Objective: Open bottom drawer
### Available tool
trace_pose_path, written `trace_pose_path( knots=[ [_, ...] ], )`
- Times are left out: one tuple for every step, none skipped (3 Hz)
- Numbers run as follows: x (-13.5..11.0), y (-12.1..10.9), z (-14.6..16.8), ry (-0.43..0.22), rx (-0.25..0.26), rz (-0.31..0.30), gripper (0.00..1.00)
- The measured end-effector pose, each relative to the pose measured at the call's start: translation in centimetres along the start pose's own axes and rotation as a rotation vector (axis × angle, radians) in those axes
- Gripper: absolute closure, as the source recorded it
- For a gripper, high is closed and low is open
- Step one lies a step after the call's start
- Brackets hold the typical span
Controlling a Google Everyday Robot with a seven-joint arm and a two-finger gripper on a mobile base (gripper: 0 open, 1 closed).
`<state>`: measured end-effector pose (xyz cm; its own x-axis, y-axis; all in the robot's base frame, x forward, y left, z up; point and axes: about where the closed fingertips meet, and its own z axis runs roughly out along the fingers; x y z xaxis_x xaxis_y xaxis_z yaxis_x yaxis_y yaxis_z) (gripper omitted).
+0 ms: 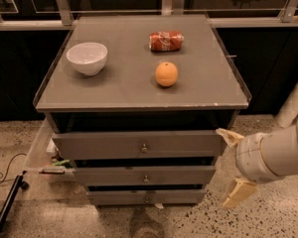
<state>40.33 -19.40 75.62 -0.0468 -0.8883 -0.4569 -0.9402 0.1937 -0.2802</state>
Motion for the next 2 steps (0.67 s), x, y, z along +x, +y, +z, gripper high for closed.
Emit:
trace_pose_path(
  knots=[
    [2.51, -0.09, 5.05, 0.003, 0.003, 0.034, 0.00],
    [2.51, -0.08, 5.07, 0.003, 0.003, 0.034, 0.00]
  ],
)
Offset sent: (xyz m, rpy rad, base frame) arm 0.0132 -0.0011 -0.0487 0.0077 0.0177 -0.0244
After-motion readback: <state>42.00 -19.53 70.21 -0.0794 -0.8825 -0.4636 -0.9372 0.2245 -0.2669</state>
